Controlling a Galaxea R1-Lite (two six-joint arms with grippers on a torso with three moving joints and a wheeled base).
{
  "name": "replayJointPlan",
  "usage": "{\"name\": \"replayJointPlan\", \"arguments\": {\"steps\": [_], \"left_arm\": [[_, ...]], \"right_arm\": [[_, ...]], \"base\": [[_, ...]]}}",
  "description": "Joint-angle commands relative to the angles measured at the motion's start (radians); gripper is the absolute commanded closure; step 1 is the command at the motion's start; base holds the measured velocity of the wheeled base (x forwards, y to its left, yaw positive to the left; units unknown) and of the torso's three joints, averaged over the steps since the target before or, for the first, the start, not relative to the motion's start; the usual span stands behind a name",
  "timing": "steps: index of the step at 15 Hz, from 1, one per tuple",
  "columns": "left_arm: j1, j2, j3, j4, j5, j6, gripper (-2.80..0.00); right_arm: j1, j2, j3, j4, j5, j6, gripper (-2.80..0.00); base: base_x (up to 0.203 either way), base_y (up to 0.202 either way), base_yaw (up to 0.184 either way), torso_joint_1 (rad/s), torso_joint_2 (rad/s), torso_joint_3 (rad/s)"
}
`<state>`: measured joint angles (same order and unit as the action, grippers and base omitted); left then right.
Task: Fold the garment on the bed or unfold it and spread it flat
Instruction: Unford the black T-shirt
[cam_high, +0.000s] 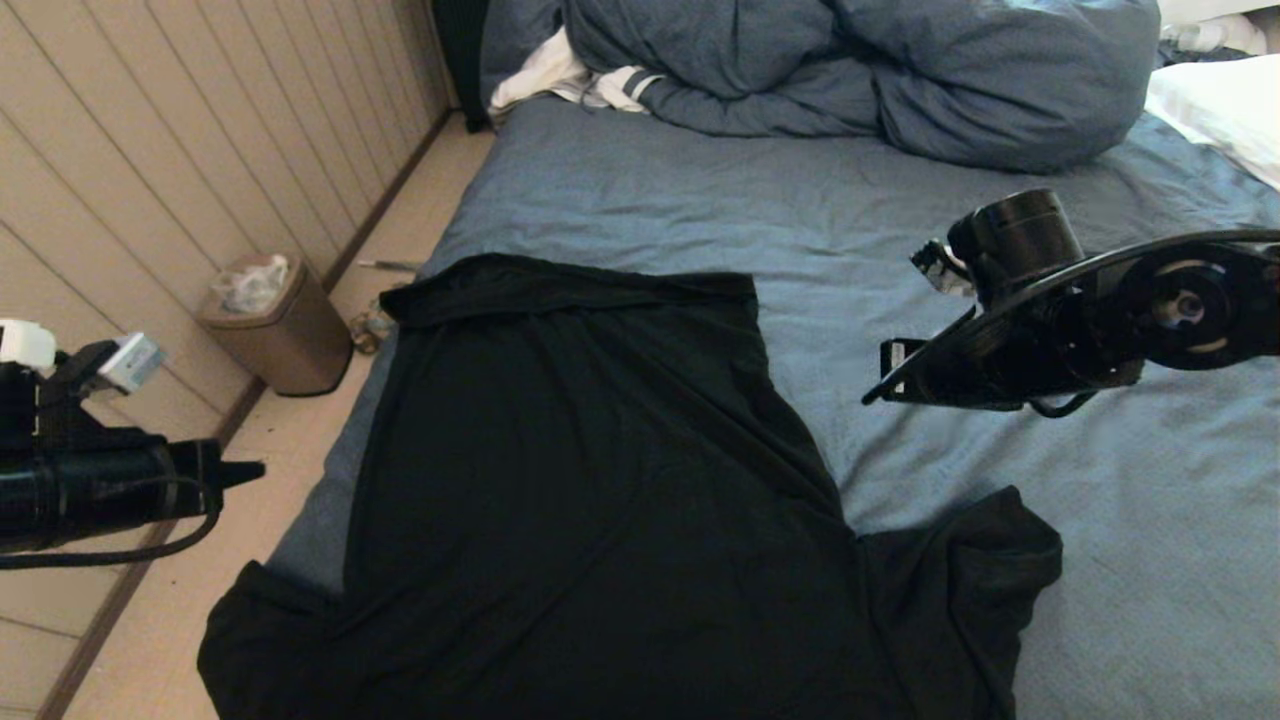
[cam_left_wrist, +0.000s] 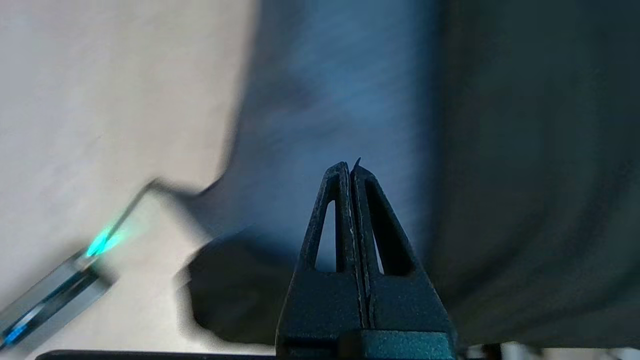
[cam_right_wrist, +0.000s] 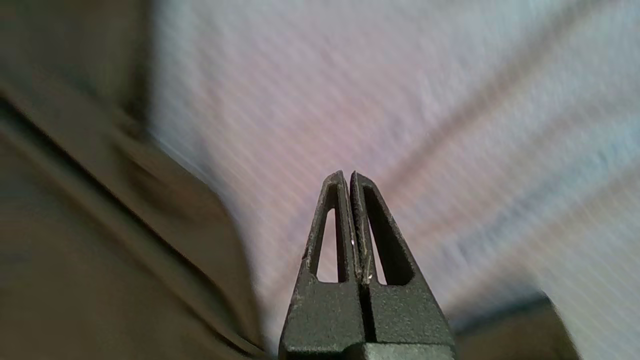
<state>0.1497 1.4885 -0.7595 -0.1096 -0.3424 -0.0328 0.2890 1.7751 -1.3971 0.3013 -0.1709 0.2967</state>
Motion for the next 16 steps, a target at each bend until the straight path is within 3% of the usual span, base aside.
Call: {"name": "replayJointPlan", "arguments": {"steps": [1,6,11,16], "left_arm": [[-0.071,0.017,-0.106,0.023,-0.001,-0.040,0.00],[-0.182,0.181,-0.354,0.103,0.005,-0.081,0.00],[-0.270,0.466,-0.646,0.100,0.007,-0.115,0.00],[-0.339,0.640,-0.739,-0.098,0.021,-0.138,0.00]], "right_arm": [[0.004,0.040,-0.071,0.001,0.005,0.014,0.00],[0.009,0.136,-0.227,0.006,0.096,0.028,0.00],[0.014,0.254,-0.343,-0.001,0.108,0.024,0.00],[0.019,0.254,-0.343,-0.002,0.122,0.018,0.00]], "base": [[0.000,0.000,0.000,0.000,0.00,0.000],[0.000,0.000,0.000,0.000,0.00,0.000],[0.000,0.000,0.000,0.000,0.00,0.000],[0.000,0.000,0.000,0.000,0.00,0.000]]}}
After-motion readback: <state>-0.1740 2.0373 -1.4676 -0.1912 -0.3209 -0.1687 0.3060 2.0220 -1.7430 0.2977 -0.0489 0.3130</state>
